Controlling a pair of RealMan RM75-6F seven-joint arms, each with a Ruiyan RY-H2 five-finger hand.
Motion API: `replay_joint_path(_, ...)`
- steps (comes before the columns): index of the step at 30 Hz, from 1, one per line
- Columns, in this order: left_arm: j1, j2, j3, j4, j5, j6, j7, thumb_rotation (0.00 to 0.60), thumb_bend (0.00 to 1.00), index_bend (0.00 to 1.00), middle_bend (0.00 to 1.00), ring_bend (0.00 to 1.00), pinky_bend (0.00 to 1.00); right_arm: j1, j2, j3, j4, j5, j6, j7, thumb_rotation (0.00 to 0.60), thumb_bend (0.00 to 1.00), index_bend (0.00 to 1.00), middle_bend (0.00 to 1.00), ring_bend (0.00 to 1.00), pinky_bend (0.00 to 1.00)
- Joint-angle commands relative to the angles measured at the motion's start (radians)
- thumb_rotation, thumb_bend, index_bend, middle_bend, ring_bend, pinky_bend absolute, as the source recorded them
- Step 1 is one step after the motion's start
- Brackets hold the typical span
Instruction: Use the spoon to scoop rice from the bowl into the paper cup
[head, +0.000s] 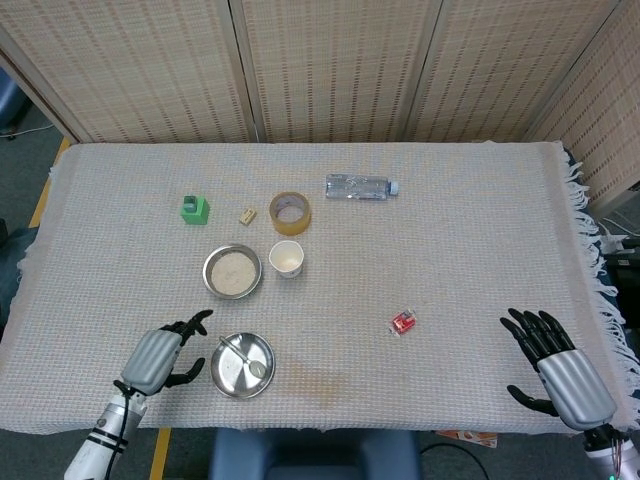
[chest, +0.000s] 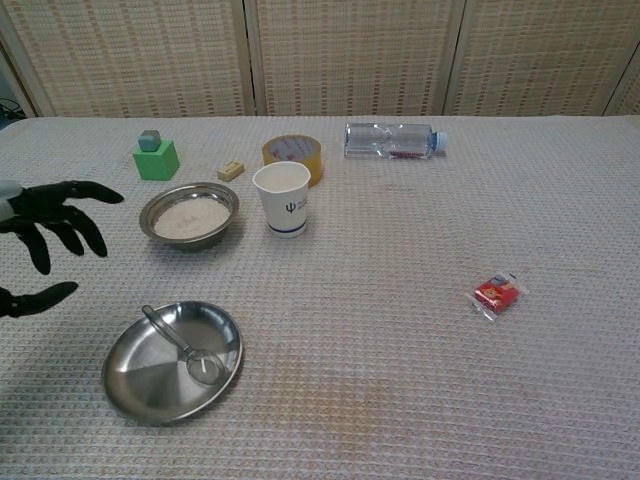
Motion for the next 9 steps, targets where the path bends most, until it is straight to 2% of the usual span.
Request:
replay_joint_path(1, 0.192, 0.163, 0.082, 0.171, 0.203, 0.217, -0.470, 0.600, 0.35, 0.01, 0.08, 0.03, 0.19, 0.008, -0.009, 0.005, 0.001, 0.013, -0.022, -0.018, 0.600, 0.09, 0.00, 0.00, 0.00, 0.00)
replay_joint_path(6, 0.234, 0.180, 0.041, 0.236, 0.268, 0.334, -0.574, 0.600, 0.35, 0.00, 0.04, 0.00, 0.17, 0.011, -0.023, 0.009, -0.003, 0.022, -0.036, -0.052, 0.600, 0.09, 0.00, 0.00, 0.00, 0.00)
replay_joint_path(9, 0.240, 0.171, 0.043, 0.264, 0.296, 0.325, -0.568, 0.600, 0.35, 0.00, 0.04, 0.00, 0.17, 0.009, -0.029, 0.008, -0.007, 0.023, -0.037, -0.067, 0.600, 0.09, 0.00, 0.00, 0.00, 0.00)
